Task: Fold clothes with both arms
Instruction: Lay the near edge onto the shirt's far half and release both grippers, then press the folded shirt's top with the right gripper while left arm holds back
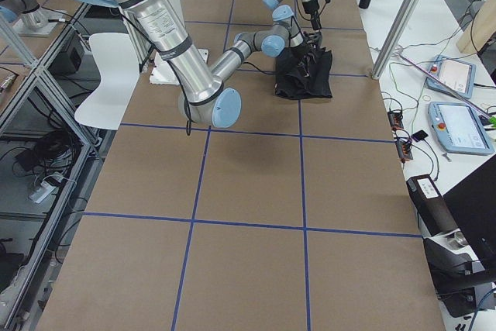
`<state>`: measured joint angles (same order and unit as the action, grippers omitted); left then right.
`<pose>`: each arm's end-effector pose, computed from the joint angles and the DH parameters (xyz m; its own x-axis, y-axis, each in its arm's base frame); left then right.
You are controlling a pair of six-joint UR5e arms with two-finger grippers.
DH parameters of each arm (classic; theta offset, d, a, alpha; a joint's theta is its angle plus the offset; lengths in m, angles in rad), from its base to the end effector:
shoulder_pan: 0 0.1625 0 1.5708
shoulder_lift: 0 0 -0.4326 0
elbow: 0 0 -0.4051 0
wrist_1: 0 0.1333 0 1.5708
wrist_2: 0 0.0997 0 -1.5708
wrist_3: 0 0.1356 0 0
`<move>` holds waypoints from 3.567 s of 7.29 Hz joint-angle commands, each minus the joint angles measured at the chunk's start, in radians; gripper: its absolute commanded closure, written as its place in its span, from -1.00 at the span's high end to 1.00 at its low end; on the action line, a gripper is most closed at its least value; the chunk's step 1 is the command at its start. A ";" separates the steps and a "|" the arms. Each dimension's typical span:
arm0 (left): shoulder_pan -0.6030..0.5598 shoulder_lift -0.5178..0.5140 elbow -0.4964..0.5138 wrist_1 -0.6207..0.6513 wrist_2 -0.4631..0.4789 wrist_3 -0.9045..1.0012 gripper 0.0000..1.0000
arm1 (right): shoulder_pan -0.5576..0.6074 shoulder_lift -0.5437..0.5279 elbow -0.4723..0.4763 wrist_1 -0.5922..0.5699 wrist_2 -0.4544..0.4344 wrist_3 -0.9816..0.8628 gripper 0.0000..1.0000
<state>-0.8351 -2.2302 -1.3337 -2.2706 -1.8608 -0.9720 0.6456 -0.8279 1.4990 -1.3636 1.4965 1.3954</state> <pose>0.4634 -0.6527 0.3049 0.5434 0.2045 -0.8142 0.2799 0.8702 0.4054 -0.5348 -0.5824 0.2388 0.6148 0.2453 0.7496 -0.5468 0.8175 0.1810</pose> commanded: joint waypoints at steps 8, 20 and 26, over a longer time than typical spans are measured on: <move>-0.021 0.127 -0.127 -0.006 -0.034 0.061 1.00 | -0.202 0.041 -0.068 -0.124 -0.273 -0.961 0.74; -0.019 0.146 -0.121 -0.012 -0.029 0.059 1.00 | -0.047 0.228 -0.461 0.096 -0.282 -1.035 0.15; -0.019 0.146 -0.125 -0.012 -0.031 0.045 1.00 | 0.078 0.216 -0.421 0.100 -0.089 -1.053 0.84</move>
<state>-0.8544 -2.0847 -1.4562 -2.2832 -1.8912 -0.9251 0.6883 -0.6119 1.0422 -1.2617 1.3094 0.3419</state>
